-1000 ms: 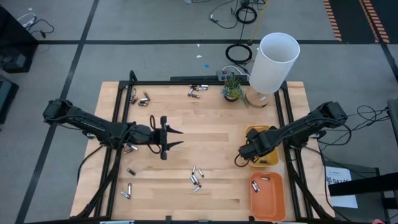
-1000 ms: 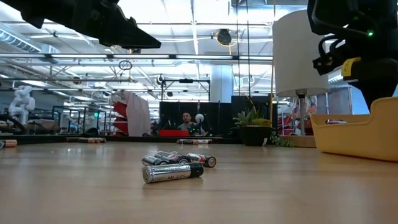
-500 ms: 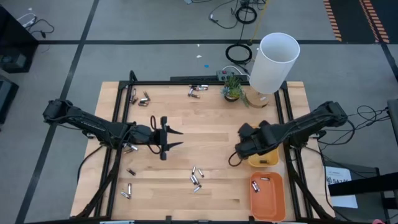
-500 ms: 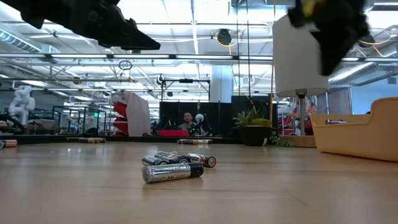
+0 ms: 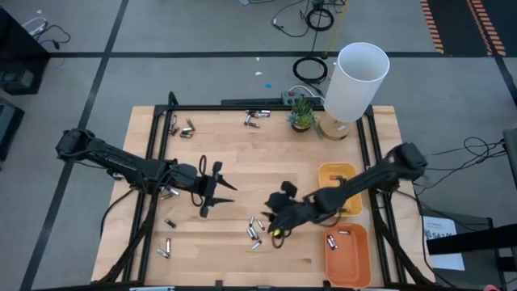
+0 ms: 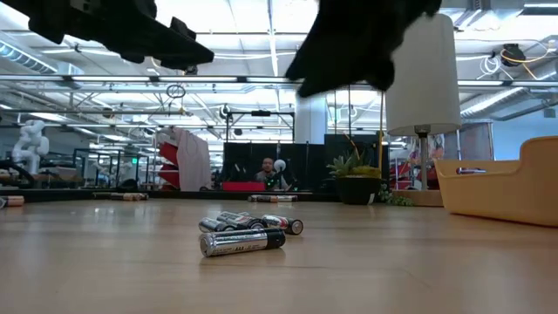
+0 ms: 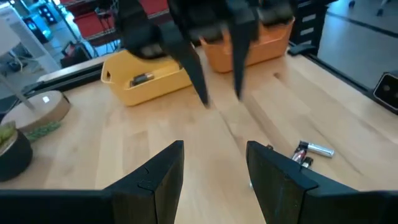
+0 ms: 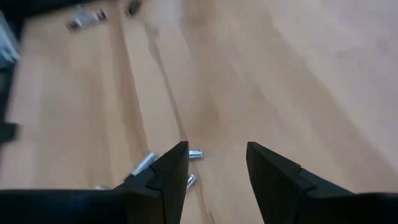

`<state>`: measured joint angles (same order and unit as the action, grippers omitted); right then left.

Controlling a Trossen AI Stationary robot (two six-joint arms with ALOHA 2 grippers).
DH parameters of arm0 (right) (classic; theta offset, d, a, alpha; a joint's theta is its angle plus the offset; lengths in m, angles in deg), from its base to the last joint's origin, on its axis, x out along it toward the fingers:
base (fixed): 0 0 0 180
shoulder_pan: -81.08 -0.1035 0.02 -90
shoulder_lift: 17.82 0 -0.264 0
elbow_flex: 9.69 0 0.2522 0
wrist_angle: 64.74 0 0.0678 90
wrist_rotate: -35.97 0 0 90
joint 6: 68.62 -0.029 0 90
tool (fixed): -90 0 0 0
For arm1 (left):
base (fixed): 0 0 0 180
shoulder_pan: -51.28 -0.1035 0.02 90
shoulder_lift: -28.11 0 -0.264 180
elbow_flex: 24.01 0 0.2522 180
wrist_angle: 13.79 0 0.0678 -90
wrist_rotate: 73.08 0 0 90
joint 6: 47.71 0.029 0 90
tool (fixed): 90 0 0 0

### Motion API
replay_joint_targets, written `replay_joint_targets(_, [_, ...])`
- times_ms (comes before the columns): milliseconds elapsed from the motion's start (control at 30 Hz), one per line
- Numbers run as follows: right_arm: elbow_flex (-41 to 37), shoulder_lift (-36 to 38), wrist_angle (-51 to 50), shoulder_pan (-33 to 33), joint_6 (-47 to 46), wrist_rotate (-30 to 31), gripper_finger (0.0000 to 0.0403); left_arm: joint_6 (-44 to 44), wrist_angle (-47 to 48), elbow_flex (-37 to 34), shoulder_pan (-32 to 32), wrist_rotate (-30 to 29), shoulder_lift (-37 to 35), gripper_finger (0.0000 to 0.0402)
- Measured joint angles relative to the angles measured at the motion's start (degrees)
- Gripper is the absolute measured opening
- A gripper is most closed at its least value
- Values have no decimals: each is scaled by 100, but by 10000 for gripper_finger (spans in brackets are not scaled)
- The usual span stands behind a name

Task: Sort batteries
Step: Put the black battery into the orange bin

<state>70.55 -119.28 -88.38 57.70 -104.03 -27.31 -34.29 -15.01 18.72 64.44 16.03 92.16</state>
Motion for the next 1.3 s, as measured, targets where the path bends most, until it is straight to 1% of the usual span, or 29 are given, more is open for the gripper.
replay_joint_targets(67, [-2,-322,268,3,0,39,153,-120,34,0,-2,-178,0,185])
replay_joint_targets(200, [22,-727,545,50,18,129,153,-380,217,0,-3,-822,0,185])
replay_joint_targets(333, [22,-840,531,92,42,731,153,-412,528,-2,-21,-1351,4,185])
replay_joint_targets(533, [26,-847,532,93,420,1623,153,-547,518,-2,-183,-1393,181,185])
replay_joint_targets(600, [26,-847,530,114,480,1763,153,-547,510,-2,-255,-1366,276,185])
replay_joint_targets(800, [28,-847,523,219,700,1662,153,-555,490,-1,-428,-1267,695,185])
replay_joint_targets(933, [28,-847,521,361,1216,1644,153,-672,404,0,-459,-1267,1089,185])
replay_joint_targets(1000, [28,-847,545,497,1504,1644,153,-698,206,-2,-457,-1266,1312,185])
replay_joint_targets(1100, [28,-847,748,772,1600,1592,153,-669,-101,-2,-452,-1257,1610,185])
replay_joint_targets(1233, [32,-847,1334,1112,1717,869,153,-701,100,-4,-454,-1049,1871,185])
replay_joint_targets(1300, [33,-847,1453,1195,1822,581,153,-662,77,-4,-457,-1043,1921,185])
